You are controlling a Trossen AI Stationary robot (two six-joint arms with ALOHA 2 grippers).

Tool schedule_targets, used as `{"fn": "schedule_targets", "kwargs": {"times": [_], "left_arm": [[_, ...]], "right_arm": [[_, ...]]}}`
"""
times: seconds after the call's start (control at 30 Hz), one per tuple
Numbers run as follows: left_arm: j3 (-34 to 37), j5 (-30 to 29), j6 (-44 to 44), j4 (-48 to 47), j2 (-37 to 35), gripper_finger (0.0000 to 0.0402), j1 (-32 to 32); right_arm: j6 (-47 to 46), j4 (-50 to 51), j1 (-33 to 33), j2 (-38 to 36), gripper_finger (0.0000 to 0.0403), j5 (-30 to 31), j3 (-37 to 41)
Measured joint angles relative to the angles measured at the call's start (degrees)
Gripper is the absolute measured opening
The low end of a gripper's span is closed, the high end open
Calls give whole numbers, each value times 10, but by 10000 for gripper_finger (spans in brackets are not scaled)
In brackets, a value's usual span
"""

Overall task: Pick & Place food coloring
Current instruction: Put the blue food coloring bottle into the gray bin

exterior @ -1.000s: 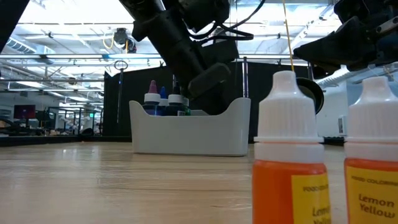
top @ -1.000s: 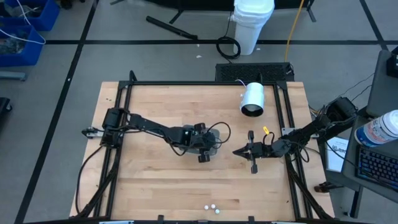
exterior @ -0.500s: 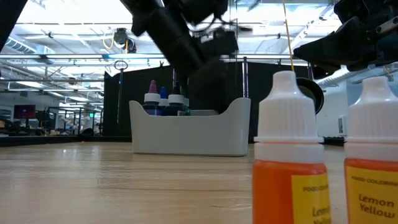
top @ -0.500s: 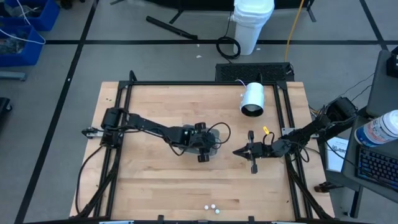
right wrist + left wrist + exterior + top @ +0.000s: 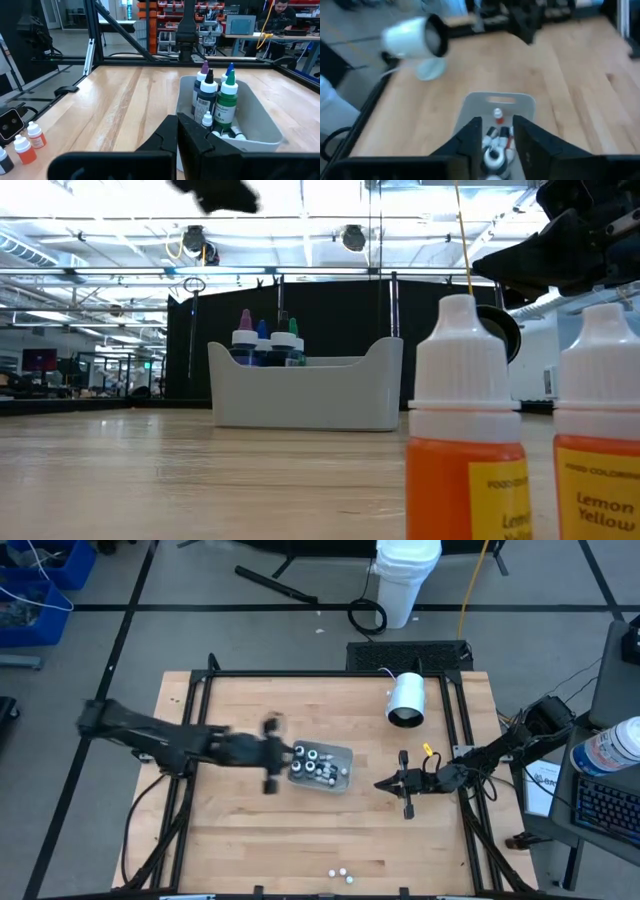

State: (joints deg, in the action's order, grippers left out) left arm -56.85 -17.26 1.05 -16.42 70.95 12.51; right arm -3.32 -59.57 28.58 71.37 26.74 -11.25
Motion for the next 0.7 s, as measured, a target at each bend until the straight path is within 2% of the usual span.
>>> {"fn": "schedule_targets", "kwargs": {"times": [0.07,0.17,0.27,0.33,0.37,0.57,0.7], "left_arm": [[112,-15,-19,86,-88,87,3],[295,-6,-25,269,-197,47,4],[458,-7,-31,467,-262,10,3],[548,-8,-42,590,-279,7,-1],[563,-12,-43,608,-279,8,-3],[508,4,-24,533,-268,4,-2],[472,22,-9,452,-244,3,13]], "right_arm": [[-4,2,0,0,0,0,0],[-5,7,0,0,0,0,0],[-5,8,0,0,0,0,0],[-5,8,0,0,0,0,0],[-5,10,0,0,0,1,0],[-3,19,-2,0,0,1,0],[-1,20,-4,0,0,3,0]]}}
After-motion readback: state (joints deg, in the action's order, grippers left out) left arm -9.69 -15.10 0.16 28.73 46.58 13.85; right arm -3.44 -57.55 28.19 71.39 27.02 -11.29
